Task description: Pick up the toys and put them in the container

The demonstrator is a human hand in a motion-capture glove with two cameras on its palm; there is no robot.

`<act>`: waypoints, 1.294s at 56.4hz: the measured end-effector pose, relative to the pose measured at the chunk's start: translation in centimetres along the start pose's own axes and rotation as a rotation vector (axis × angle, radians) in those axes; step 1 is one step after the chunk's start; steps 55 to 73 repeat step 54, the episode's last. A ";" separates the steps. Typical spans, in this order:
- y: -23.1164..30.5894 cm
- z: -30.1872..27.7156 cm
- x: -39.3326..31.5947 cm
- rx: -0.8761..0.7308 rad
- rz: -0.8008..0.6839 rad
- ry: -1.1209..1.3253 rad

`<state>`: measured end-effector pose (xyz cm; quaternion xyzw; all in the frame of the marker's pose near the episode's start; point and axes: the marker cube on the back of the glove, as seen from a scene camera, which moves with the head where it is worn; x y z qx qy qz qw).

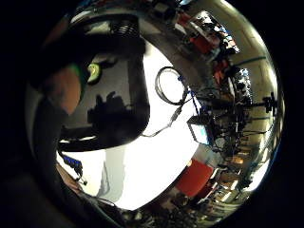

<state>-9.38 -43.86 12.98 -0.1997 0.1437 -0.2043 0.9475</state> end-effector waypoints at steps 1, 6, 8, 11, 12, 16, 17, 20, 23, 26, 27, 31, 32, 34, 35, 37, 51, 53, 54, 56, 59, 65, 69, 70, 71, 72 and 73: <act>0.1 -0.1 0.0 -0.005 0.001 0.009; 0.5 -0.5 0.2 0.007 0.007 0.037; 0.7 -0.6 0.4 0.014 0.010 0.030; 1.2 -0.7 0.7 0.018 0.012 0.019; 1.5 -0.7 0.8 0.017 0.012 0.020; 3.1 -0.4 1.5 0.008 0.028 0.046; 3.7 -0.3 1.8 0.007 0.034 0.056; 5.6 0.1 2.8 0.000 0.036 0.083; 7.7 0.6 3.6 -0.013 0.041 0.109; 10.1 0.9 4.7 -0.030 0.093 0.139; 10.9 1.0 5.1 -0.034 0.111 0.147; 14.5 1.5 6.6 -0.021 0.174 0.167; 15.3 1.7 7.0 -0.010 0.194 0.164; 16.8 1.9 7.7 0.012 0.243 0.138; 17.4 2.0 8.2 0.021 0.273 0.117; 18.7 2.2 9.3 0.034 0.329 0.080; 25.5 6.4 13.3 0.053 0.469 -0.062; 26.0 6.8 13.6 0.052 0.477 -0.075; 26.1 6.9 13.7 0.052 0.478 -0.077; 26.1 6.9 13.7 0.052 0.478 -0.077; 26.1 6.9 13.7 0.052 0.478 -0.077; 26.1 6.9 13.7 0.052 0.478 -0.077; 26.1 6.9 13.7 0.052 0.478 -0.077; 26.1 6.9 13.7 0.052 0.478 -0.077; 26.1 6.9 13.7 0.052 0.478 -0.077; 26.1 6.9 13.7 0.052 0.478 -0.077; 26.1 6.9 13.7 0.052 0.478 -0.077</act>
